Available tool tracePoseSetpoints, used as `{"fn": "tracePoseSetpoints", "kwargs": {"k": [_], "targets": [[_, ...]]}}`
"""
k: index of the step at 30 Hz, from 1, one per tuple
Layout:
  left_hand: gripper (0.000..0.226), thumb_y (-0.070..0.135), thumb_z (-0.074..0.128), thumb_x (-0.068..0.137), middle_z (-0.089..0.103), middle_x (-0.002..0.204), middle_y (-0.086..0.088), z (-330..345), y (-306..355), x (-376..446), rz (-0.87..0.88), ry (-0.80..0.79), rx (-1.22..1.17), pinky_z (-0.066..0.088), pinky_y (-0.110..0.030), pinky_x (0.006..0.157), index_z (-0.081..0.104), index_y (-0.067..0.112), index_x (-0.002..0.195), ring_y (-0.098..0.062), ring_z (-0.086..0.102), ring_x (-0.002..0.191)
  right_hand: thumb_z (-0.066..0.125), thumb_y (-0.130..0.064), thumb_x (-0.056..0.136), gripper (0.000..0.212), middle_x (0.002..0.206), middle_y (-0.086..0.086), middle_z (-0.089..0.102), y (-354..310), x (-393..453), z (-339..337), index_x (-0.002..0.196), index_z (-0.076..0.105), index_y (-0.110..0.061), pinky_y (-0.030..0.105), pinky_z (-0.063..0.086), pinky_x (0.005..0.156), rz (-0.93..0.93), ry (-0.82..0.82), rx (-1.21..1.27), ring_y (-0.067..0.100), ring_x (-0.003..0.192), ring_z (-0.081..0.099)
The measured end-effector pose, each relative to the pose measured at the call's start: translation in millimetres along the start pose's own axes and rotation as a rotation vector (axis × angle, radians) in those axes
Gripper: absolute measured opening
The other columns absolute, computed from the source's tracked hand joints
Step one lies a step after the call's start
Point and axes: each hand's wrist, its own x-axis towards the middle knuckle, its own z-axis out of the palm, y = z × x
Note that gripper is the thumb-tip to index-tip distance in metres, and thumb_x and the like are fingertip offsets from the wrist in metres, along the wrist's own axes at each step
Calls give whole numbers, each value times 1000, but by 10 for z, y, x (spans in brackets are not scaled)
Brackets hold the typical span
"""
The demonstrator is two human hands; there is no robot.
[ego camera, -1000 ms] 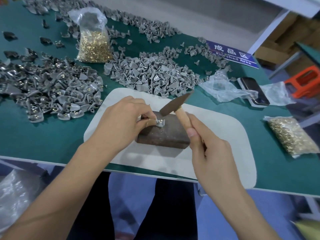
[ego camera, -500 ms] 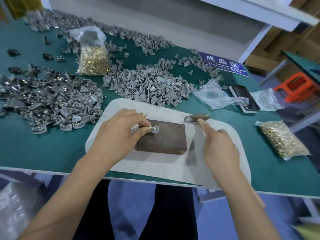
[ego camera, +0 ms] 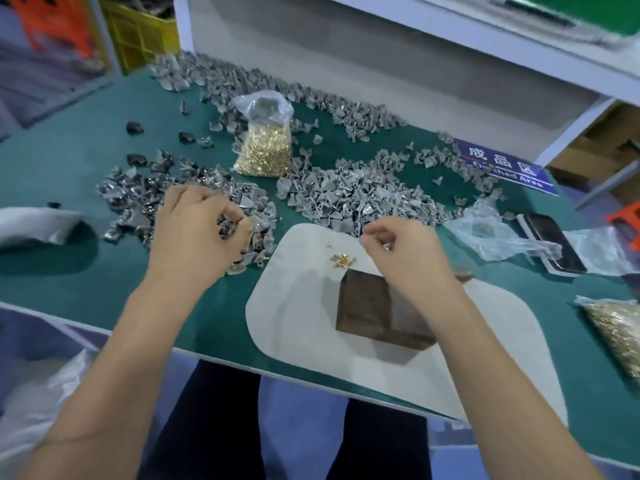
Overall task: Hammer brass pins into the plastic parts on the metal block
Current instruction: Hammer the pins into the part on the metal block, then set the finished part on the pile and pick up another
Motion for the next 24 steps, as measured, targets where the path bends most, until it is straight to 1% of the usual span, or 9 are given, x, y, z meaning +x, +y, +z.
{"fn": "tracePoseSetpoints", "kwargs": {"k": [3, 5, 7, 9, 12, 16, 20, 22, 24], "targets": [[13, 32, 77, 86, 65, 112, -4, -13, -67, 57, 1, -41, 16, 37, -47, 104, 74, 20, 90, -33, 41, 126, 69, -38, 93, 14, 93, -9, 75, -239, 335, 245, 98, 77, -27, 38, 58, 83, 8, -161, -86, 15, 91, 69], [12, 31, 75, 87, 64, 113, -3, -20, -109, 38, 18, -26, -1, 37, -45, 104, 73, 21, 95, -31, 41, 125, 71, -41, 91, 18, 83, -7, 74, -282, 449, 364, 86, 77, -25, 37, 58, 77, 37, -228, -209, 17, 84, 69], [12, 28, 72, 90, 64, 111, -1, -46, -143, 9, 52, 34, -54, 38, -40, 104, 72, 21, 100, -28, 44, 122, 73, -40, 89, 21, 70, -8, 73, -280, 509, 443, 75, 77, -25, 30, 53, 66, 47, -227, -284, 14, 73, 68], [12, 24, 71, 92, 64, 108, 3, -65, -110, -1, 105, 88, -131, 39, -35, 102, 71, 21, 103, -22, 47, 115, 74, -38, 89, 24, 62, -10, 71, -266, 565, 493, 69, 77, -25, 28, 53, 63, 54, -228, -285, 10, 66, 67], [7, 22, 64, 95, 62, 97, 13, -3, 79, 41, 165, 44, -254, 45, -30, 90, 68, 25, 100, -12, 53, 101, 75, -36, 87, 22, 65, -6, 72, -290, 604, 514, 69, 78, -24, 33, 58, 70, 56, -268, -273, 18, 73, 70], [8, 24, 62, 95, 60, 88, 18, 267, 392, 133, 206, -135, -314, 47, -25, 70, 65, 31, 95, -4, 53, 85, 65, -36, 94, 32, 67, 4, 71, -176, 581, 442, 72, 73, -14, 37, 58, 65, 32, -191, -170, 26, 70, 68], [7, 27, 63, 94, 66, 94, 13, 591, 544, 290, 194, -187, -136, 50, -34, 75, 66, 31, 98, -12, 60, 90, 72, -43, 88, 23, 74, -8, 71, -93, 560, 355, 69, 69, -30, 32, 55, 67, 21, -244, -126, 18, 77, 67], [9, 24, 64, 93, 69, 97, 10, 727, 581, 350, 183, -172, -103, 52, -37, 81, 69, 27, 100, -17, 64, 95, 75, -46, 85, 16, 83, -8, 73, -116, 558, 403, 76, 73, -32, 31, 53, 71, 22, -288, -195, 18, 84, 67], [7, 24, 64, 92, 68, 94, 12, 816, 602, 355, 157, -127, -151, 54, -36, 77, 69, 27, 97, -14, 65, 91, 76, -43, 85, 13, 88, -4, 74, -155, 572, 477, 83, 76, -31, 30, 49, 69, 13, -305, -210, 22, 88, 67]]}}
